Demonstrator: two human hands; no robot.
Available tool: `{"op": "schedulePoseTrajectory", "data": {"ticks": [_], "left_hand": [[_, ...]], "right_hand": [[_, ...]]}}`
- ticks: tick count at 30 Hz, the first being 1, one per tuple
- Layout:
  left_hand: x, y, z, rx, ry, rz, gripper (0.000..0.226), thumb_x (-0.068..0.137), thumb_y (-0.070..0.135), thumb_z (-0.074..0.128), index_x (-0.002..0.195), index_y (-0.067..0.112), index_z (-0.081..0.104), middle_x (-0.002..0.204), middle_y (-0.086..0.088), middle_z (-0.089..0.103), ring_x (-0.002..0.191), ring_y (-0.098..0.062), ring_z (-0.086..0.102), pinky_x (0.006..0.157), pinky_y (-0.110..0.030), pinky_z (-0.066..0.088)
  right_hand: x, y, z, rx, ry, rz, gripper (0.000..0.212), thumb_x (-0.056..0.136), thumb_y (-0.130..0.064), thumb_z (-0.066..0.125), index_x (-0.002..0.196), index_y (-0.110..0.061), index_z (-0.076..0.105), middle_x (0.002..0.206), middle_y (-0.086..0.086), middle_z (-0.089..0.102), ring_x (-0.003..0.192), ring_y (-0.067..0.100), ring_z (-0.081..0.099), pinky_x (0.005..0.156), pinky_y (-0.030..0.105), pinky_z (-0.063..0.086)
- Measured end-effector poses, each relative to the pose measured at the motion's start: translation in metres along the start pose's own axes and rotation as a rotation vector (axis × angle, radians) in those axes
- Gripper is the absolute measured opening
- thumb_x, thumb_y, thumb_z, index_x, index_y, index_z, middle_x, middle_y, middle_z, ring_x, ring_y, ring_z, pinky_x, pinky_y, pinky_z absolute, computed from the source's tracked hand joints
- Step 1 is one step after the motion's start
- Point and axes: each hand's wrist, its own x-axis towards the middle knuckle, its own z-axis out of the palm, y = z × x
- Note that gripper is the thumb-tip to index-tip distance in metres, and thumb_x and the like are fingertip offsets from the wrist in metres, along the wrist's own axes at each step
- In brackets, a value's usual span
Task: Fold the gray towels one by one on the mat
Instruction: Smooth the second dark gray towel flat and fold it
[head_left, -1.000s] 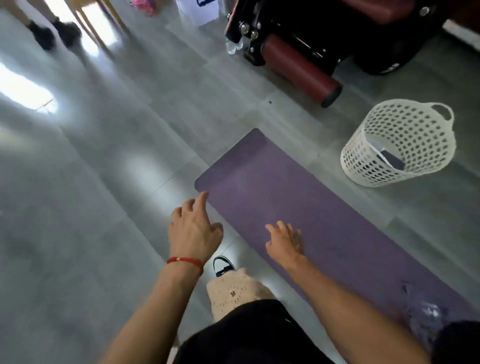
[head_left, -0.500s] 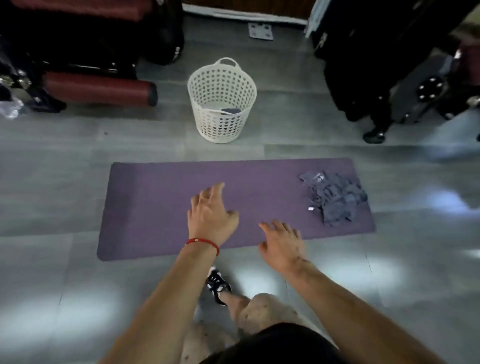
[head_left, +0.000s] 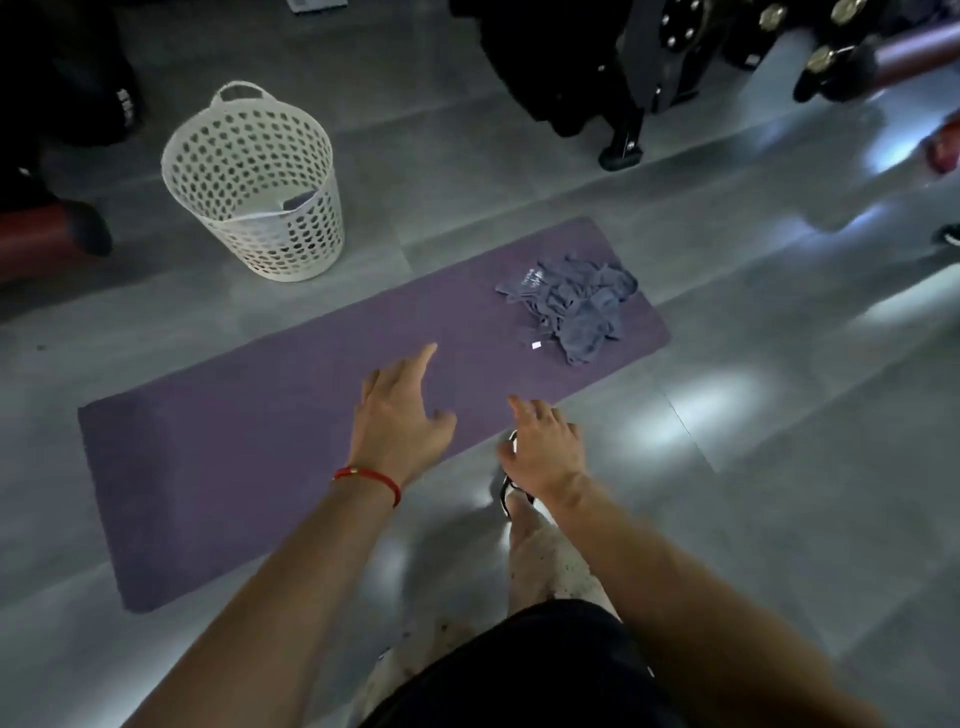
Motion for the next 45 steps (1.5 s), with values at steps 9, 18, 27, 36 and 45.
{"op": "schedulePoseTrajectory", "data": {"ticks": [9,18,27,36,45], "left_hand": [[0.149,0.047,0.089,0.064,-0.124,-0.089,0.077,0.083,0.018,0.066,0.154,0.025,0.035,0.151,-0.003,0.046,0.137,-0.029,0.036,0.112,-0.050,0.037],[0.320,-0.074,0.268,0.076,-0.093,-0.053,0.076,0.084,0.016,0.066,0.153,0.029,0.037,0.148,-0.001,0.048,0.136,-0.024,0.039,0.114,-0.051,0.035],[0.442,-0.268,0.492,0.345,-0.015,0.002,0.083,0.088,0.027,0.060,0.159,0.035,0.017,0.163,-0.004,0.023,0.152,-0.025,0.014,0.120,-0.064,0.011],[0.528,-0.340,0.528,0.536,0.032,0.261,0.086,0.090,0.033,0.060,0.158,0.044,0.008,0.166,0.004,0.018,0.153,-0.025,0.011,0.114,-0.073,-0.002],[0.483,-0.353,0.504,0.206,-0.117,0.193,0.071,0.089,0.053,0.052,0.148,0.053,0.014,0.160,0.010,0.030,0.151,-0.018,0.020,0.122,-0.059,0.011]], "right_hand": [[0.153,0.102,-0.011,0.059,-0.138,0.046,0.066,0.091,-0.039,0.055,0.151,-0.023,0.030,0.137,0.007,0.052,0.124,0.028,0.051,0.100,0.046,0.043],[0.414,0.239,0.113,0.434,-0.012,0.426,0.044,0.097,-0.028,0.055,0.135,-0.005,0.053,0.133,0.022,0.059,0.124,0.041,0.054,0.096,0.039,0.042],[0.637,0.346,0.294,0.039,0.342,0.159,0.064,0.091,-0.042,0.062,0.148,-0.021,0.038,0.155,0.013,0.033,0.142,0.039,0.031,0.108,0.055,0.037],[0.722,0.345,0.330,-0.292,0.783,-0.026,0.036,0.104,-0.030,0.033,0.092,-0.014,0.062,0.086,0.006,0.069,0.107,0.028,0.060,0.117,0.049,0.022],[0.635,0.251,0.354,0.367,0.392,-0.036,0.026,0.105,-0.032,0.045,0.093,-0.014,0.058,0.093,0.011,0.069,0.084,0.030,0.063,0.079,0.039,0.047]]}}
